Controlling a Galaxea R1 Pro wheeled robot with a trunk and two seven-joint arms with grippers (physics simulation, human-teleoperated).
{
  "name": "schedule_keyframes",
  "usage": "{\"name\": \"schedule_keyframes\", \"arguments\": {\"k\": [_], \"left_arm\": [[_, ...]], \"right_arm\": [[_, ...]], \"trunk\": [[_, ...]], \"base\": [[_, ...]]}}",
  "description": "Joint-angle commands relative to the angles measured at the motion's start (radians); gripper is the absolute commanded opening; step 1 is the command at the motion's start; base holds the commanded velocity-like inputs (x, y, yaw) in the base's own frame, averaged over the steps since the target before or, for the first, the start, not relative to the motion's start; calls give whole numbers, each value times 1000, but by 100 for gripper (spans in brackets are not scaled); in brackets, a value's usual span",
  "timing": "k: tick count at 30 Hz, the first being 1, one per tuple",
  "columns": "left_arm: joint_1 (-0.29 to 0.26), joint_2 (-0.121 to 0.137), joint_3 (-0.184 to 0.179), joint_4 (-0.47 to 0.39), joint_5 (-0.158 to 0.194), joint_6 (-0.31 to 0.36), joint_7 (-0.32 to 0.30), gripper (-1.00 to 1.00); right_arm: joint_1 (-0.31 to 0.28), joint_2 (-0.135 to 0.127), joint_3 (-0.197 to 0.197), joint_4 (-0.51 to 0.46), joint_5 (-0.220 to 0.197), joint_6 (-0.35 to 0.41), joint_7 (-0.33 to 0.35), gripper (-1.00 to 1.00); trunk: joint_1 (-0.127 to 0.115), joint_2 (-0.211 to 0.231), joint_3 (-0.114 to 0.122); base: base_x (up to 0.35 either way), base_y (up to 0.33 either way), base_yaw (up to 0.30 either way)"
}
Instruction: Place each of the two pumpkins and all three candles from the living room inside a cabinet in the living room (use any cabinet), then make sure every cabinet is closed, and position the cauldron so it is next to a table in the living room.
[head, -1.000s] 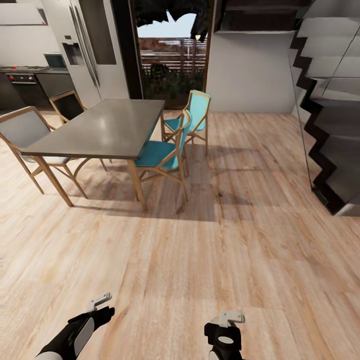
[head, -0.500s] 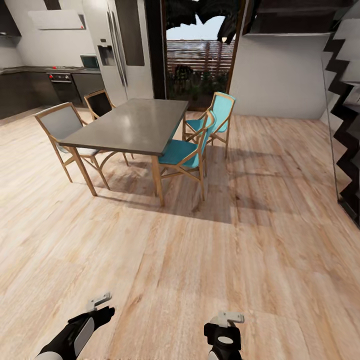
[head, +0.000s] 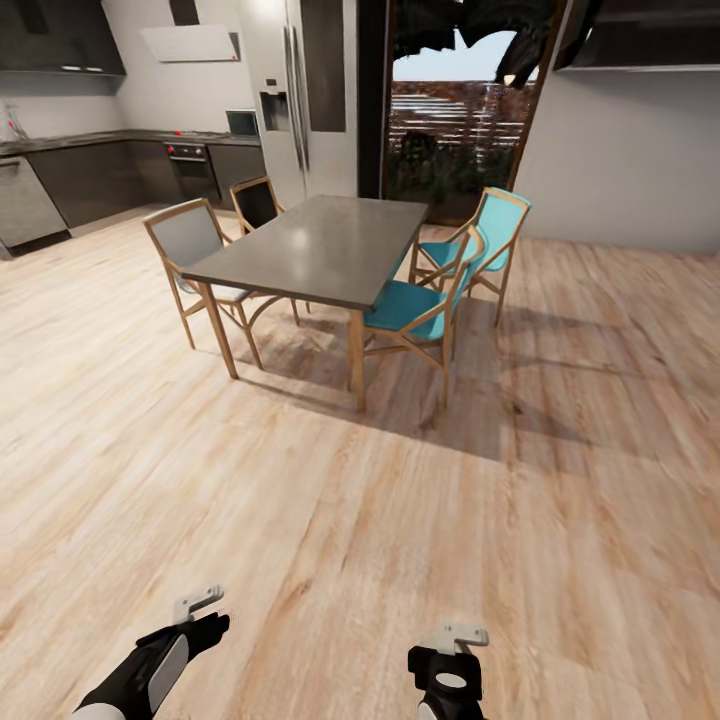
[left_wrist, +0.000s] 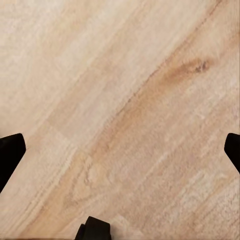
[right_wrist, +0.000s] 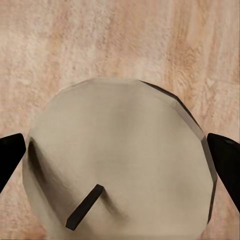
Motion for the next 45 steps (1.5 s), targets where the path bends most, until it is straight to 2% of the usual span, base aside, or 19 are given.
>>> {"name": "schedule_keyframes", "arguments": {"k": [1, 45], "left_arm": [[0, 0, 0, -2, 10, 6, 4, 100], [0, 0, 0, -2, 10, 6, 4, 100]], "right_arm": [[-1, -1, 3, -1, -4, 5, -7, -100], [-1, -1, 3, 12, -4, 5, -7, -100]], "trunk": [[0, 0, -1], [0, 0, -1]], "base": [[0, 0, 289], [0, 0, 289]]}}
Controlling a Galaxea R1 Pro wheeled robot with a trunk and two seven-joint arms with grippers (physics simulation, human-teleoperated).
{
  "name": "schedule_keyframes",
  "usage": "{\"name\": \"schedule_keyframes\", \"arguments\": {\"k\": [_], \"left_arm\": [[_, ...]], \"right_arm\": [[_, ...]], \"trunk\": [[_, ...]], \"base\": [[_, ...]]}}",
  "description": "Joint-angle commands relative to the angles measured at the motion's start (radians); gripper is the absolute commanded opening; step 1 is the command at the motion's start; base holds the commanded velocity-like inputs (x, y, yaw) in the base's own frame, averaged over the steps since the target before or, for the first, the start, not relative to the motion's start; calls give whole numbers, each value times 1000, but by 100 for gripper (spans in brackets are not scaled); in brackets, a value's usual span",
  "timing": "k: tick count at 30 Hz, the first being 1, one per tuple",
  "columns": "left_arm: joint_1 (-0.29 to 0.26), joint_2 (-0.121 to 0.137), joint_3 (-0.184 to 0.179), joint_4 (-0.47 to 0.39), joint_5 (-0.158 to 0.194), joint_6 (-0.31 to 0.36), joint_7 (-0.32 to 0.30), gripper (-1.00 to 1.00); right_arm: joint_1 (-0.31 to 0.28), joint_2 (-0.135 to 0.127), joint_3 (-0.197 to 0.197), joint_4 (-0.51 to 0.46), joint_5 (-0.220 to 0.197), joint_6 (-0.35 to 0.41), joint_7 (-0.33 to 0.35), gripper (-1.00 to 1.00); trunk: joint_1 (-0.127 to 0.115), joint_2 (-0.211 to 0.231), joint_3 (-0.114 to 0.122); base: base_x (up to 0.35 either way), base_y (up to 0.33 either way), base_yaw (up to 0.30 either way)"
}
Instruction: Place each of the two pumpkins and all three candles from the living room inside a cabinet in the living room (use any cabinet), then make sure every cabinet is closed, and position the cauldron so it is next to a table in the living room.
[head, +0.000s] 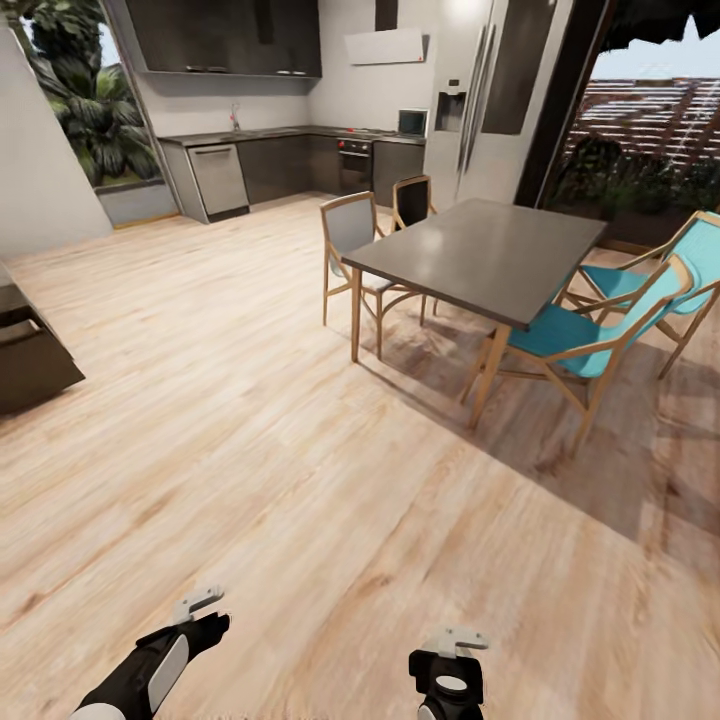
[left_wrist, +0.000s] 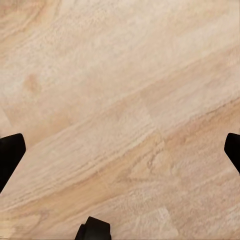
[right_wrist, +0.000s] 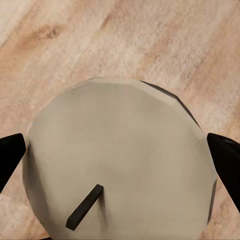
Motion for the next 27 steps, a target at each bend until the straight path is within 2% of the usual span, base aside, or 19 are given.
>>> {"name": "schedule_keyframes", "arguments": {"k": [1, 27], "left_arm": [[0, 0, 0, -2, 10, 6, 4, 100], [0, 0, 0, -2, 10, 7, 6, 100]], "right_arm": [[-1, -1, 3, -1, -4, 5, -7, -100], [0, -1, 3, -1, -4, 5, -7, -100]], "trunk": [[0, 0, -1], [0, 0, -1]], "base": [[0, 0, 289], [0, 0, 289]]}}
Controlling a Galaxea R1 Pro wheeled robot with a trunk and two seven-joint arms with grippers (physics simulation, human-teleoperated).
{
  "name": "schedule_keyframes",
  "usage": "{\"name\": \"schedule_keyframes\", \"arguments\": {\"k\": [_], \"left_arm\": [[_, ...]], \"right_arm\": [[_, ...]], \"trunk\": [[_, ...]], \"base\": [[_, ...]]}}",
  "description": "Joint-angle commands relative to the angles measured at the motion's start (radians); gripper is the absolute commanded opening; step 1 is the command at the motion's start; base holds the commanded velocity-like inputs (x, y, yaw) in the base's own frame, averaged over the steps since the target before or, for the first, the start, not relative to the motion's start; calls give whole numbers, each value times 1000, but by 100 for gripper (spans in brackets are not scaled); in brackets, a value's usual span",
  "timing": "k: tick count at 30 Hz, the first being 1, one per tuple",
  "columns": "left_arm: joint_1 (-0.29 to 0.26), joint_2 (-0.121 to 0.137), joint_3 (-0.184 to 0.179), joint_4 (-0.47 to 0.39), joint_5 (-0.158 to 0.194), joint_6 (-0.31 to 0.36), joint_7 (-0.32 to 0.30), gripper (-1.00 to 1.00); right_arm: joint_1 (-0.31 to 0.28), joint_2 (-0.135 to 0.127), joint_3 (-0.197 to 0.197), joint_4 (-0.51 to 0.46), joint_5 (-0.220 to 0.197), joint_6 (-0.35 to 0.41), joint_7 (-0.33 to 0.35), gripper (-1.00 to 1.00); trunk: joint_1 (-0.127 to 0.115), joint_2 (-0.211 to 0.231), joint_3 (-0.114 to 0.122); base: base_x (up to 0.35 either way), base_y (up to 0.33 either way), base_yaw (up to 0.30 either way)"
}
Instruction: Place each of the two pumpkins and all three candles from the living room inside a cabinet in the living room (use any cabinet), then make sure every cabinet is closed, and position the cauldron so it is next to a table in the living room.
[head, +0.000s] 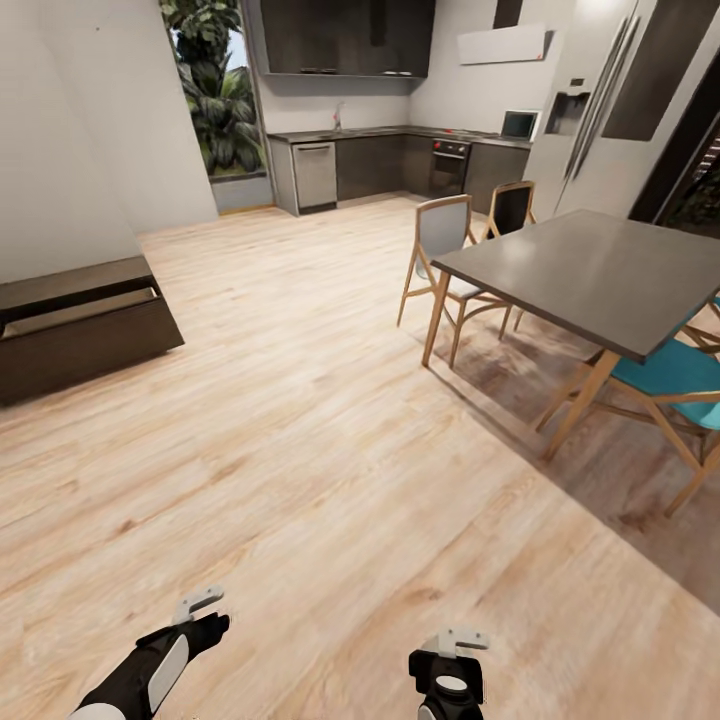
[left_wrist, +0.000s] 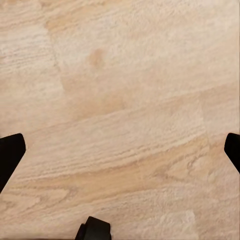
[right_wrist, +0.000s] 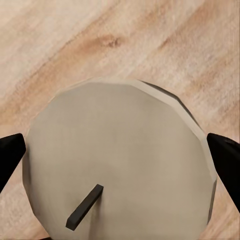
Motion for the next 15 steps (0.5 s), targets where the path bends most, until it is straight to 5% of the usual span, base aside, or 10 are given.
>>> {"name": "schedule_keyframes", "arguments": {"k": [1, 15], "left_arm": [[0, 0, 0, -2, 10, 6, 4, 100], [0, 0, 0, -2, 10, 6, 5, 100]], "right_arm": [[-1, -1, 3, -1, -4, 5, -7, -100], [-1, -1, 3, -1, -4, 5, -7, -100]], "trunk": [[0, 0, -1], [0, 0, -1]], "base": [[0, 0, 289], [0, 0, 289]]}}
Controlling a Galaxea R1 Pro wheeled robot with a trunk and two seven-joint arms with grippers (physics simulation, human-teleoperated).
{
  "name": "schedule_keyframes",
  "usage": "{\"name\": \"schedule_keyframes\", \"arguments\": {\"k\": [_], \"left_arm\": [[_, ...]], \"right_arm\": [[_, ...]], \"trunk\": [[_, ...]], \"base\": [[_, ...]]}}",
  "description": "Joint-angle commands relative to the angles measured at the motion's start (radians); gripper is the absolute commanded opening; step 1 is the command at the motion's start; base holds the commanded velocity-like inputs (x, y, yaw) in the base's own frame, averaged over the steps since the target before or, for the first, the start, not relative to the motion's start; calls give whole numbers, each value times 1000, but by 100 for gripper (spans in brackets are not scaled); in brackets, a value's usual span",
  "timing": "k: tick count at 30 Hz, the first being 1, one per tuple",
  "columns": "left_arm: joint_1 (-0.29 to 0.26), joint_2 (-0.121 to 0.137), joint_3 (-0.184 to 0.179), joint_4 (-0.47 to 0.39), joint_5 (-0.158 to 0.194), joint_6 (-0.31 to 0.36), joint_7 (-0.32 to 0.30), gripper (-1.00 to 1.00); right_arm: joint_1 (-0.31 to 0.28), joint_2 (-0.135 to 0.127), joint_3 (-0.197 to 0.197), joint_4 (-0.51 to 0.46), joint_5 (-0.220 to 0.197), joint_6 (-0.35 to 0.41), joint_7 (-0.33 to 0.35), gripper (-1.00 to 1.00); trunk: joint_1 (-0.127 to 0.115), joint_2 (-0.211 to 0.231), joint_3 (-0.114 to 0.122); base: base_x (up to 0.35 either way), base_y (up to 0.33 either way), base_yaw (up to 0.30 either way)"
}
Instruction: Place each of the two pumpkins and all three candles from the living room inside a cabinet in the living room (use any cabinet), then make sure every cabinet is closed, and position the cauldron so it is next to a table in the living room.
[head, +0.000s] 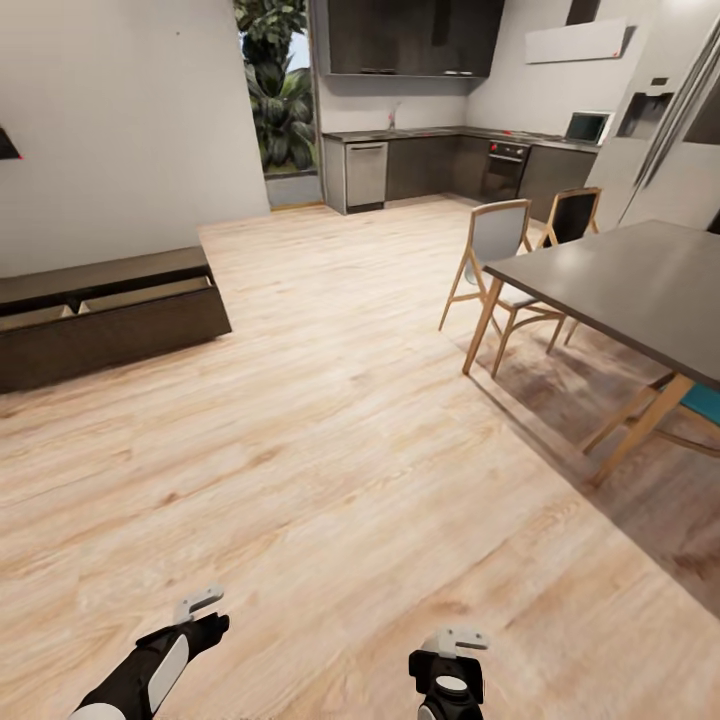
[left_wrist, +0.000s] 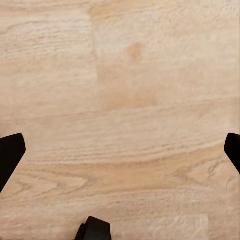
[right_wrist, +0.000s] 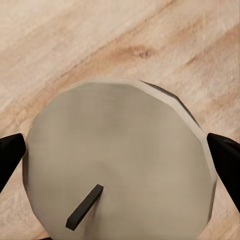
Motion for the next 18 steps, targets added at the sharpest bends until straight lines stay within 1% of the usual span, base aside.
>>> {"name": "schedule_keyframes", "arguments": {"k": [1, 3, 5, 13, 15, 18], "left_arm": [[0, 0, 0, -2, 10, 6, 4, 100], [0, 0, 0, -2, 10, 6, 5, 100], [0, 0, 0, -1, 10, 5, 5, 100], [0, 0, 0, -1, 10, 6, 6, 100], [0, 0, 0, -1, 10, 5, 5, 100], [0, 0, 0, -1, 10, 4, 3, 100]], "right_arm": [[-1, -1, 3, -1, -4, 5, -7, -100], [-1, -1, 3, -1, -4, 5, -7, -100], [-1, -1, 3, -1, -4, 5, -7, -100], [-1, -1, 3, -1, -4, 5, -7, -100], [-1, -1, 3, -1, -4, 5, -7, -100], [-1, -1, 3, -1, -4, 5, -7, -100]], "trunk": [[0, 0, -1], [0, 0, -1], [0, 0, -1], [0, 0, 0], [0, 0, 1], [0, 0, 4]], "base": [[5, 0, 289], [82, 17, 289], [212, 81, 289], [286, 125, 289], [150, 66, 281], [41, 18, 269]]}}
